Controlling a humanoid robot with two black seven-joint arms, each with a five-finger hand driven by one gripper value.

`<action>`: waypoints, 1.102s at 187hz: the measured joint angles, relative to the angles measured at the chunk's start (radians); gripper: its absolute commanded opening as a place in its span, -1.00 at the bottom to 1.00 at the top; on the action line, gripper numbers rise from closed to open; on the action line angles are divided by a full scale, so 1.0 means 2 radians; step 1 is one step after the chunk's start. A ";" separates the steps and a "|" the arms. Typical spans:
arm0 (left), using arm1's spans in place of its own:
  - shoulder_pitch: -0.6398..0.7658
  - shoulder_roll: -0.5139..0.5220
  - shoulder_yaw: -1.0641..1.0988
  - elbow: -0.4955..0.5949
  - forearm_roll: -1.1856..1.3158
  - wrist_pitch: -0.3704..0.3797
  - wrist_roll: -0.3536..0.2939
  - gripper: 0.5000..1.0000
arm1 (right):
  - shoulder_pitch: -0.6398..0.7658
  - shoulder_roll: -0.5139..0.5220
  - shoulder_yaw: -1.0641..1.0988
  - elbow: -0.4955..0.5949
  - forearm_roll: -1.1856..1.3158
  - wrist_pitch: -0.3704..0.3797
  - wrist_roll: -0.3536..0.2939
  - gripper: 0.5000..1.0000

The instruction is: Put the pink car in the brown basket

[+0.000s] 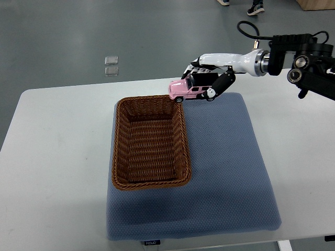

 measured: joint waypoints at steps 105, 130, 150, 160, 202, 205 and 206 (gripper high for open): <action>-0.001 0.000 0.000 0.000 0.000 0.000 0.000 1.00 | -0.008 0.217 -0.079 -0.138 -0.005 -0.019 0.001 -1.00; -0.001 0.000 0.000 -0.001 0.000 0.000 0.000 1.00 | -0.022 0.229 -0.080 -0.152 -0.007 -0.030 0.001 -0.81; -0.001 0.000 0.000 -0.001 0.000 0.000 0.000 1.00 | -0.026 0.233 -0.080 -0.155 -0.007 -0.035 0.002 0.15; -0.001 0.000 0.000 0.000 0.000 0.000 0.000 1.00 | -0.028 0.233 -0.079 -0.156 -0.007 -0.035 0.004 0.42; -0.001 0.000 0.000 0.000 0.000 0.000 0.000 1.00 | -0.029 0.225 -0.070 -0.156 -0.002 -0.034 0.005 0.64; -0.001 0.000 0.000 0.000 0.000 0.000 0.000 1.00 | -0.029 0.223 -0.069 -0.155 -0.002 -0.034 0.005 0.64; -0.001 0.000 0.000 0.000 0.000 0.000 0.000 1.00 | -0.029 0.223 -0.069 -0.155 -0.002 -0.034 0.005 0.64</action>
